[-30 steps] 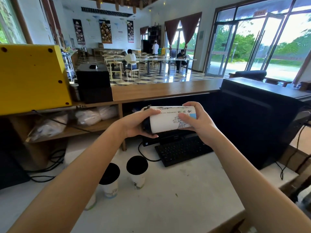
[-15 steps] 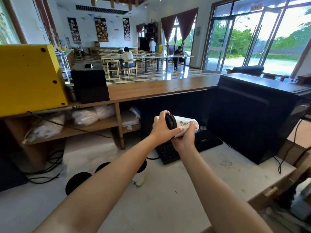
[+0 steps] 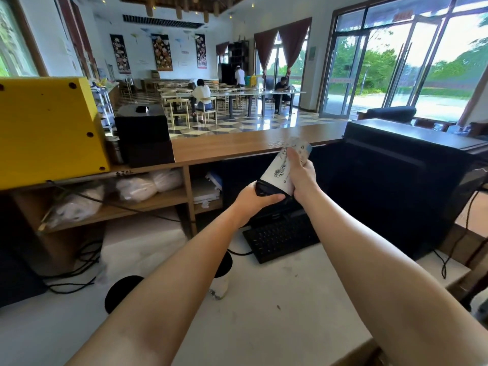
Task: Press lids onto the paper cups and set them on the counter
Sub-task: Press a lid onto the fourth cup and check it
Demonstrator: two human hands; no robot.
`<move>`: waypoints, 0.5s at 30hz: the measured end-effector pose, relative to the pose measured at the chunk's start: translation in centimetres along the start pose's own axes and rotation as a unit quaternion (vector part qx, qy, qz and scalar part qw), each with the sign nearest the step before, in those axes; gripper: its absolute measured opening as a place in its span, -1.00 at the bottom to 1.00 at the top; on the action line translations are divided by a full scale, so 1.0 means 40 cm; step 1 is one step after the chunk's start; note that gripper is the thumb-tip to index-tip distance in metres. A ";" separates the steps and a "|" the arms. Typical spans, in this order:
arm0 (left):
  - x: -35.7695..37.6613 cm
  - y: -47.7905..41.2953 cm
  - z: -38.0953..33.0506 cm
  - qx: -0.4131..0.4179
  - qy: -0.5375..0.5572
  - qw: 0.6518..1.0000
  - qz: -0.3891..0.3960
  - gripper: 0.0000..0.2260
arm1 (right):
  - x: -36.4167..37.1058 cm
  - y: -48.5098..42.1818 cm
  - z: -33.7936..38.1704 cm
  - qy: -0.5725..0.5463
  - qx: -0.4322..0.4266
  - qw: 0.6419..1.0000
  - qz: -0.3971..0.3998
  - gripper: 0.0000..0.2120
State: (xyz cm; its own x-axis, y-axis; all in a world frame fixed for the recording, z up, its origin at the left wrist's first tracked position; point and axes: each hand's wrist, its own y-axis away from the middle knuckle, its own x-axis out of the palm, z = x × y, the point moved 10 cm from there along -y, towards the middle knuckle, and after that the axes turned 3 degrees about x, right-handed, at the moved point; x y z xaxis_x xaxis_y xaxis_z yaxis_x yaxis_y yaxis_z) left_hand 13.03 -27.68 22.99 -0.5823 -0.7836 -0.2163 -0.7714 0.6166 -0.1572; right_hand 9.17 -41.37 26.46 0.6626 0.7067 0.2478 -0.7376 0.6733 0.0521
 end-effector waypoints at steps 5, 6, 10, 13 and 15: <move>-0.009 -0.013 -0.014 0.023 0.036 0.999 -0.007 -0.54 | 0.058 0.004 0.091 0.104 -0.085 0.990 0.042 -0.60; -0.012 -0.016 -0.013 0.024 0.047 0.999 -0.008 -0.55 | 0.066 0.005 0.099 0.120 -0.094 0.987 0.045 -0.59; -0.012 -0.017 -0.013 0.028 0.098 0.995 -0.017 -0.55 | 0.096 0.011 0.130 0.159 -0.141 0.976 0.056 -0.59; -0.015 -0.018 -0.032 0.039 0.111 0.993 -0.022 -0.56 | 0.120 0.015 0.157 0.172 -0.168 0.968 0.073 -0.56; -0.021 -0.023 -0.053 0.049 0.088 0.995 -0.012 -0.57 | 0.137 0.018 0.177 0.182 -0.189 0.961 0.088 -0.53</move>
State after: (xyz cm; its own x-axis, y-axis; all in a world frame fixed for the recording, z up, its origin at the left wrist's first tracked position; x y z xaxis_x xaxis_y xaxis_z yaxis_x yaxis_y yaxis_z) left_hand 13.69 -27.75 25.35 -0.6066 -0.7940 -0.0399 -0.7620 0.5950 -0.2555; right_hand 11.35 -38.54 34.71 0.5847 0.7995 -0.1373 -0.7877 0.5190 -0.3318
